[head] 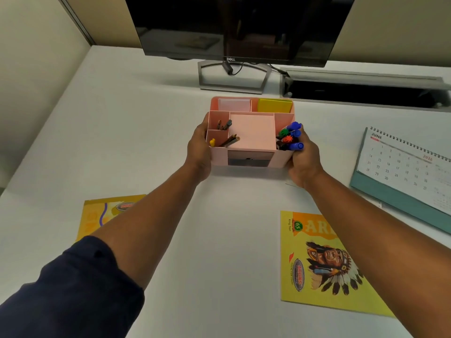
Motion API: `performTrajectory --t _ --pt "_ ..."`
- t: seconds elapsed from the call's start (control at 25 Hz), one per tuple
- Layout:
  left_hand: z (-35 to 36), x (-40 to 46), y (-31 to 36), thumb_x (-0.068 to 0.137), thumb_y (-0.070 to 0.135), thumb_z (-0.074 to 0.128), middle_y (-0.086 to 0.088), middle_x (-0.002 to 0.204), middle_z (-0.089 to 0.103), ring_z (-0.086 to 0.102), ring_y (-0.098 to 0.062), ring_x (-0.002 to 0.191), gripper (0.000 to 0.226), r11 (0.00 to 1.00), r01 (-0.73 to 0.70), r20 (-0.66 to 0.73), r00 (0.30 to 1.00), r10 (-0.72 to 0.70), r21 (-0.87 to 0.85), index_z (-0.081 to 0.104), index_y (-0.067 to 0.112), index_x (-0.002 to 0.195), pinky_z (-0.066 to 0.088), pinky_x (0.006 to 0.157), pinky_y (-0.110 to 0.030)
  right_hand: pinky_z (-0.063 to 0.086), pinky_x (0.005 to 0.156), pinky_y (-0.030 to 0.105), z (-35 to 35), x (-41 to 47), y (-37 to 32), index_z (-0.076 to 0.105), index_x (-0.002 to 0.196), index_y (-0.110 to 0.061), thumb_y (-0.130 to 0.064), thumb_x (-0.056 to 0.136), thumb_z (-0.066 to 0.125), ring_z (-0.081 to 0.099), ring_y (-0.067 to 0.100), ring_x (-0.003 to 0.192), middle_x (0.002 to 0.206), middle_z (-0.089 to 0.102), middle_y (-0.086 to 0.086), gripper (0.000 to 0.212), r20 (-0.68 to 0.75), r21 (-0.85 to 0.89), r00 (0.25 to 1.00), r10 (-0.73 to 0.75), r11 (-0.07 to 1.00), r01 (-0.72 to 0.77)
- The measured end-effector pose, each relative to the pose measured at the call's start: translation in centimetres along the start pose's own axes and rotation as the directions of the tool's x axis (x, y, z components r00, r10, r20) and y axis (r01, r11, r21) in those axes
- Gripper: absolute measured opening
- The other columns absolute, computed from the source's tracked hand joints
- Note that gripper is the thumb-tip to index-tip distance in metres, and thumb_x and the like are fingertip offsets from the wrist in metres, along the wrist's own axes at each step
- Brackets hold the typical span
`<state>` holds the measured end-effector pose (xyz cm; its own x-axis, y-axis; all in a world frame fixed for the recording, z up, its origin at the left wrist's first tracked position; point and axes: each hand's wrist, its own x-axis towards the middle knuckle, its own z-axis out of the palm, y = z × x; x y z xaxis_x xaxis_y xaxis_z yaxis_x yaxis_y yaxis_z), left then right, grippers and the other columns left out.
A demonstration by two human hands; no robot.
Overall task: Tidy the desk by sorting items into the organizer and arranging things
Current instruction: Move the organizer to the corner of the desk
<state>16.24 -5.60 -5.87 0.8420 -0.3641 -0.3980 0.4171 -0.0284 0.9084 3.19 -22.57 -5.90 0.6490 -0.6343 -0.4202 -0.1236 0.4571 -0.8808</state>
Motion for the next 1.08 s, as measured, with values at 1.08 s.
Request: performTrajectory --t 1.08 --pt "-26.0 15.7 12.3 0.102 0.034 0.035 0.002 0.096 0.075 0.069 -0.021 0.100 0.035 0.998 -0.054 -0.140 0.989 0.051 -0.016 0.069 0.028 0.102 0.058 0.082 -0.038 0.055 0.086 0.039 32.7 6.8 6.3 0.065 0.102 -0.038 -0.054 0.104 0.026 0.070 0.017 0.089 0.087 0.075 -0.010 0.042 0.085 -0.037 0.996 -0.033 0.999 0.037"
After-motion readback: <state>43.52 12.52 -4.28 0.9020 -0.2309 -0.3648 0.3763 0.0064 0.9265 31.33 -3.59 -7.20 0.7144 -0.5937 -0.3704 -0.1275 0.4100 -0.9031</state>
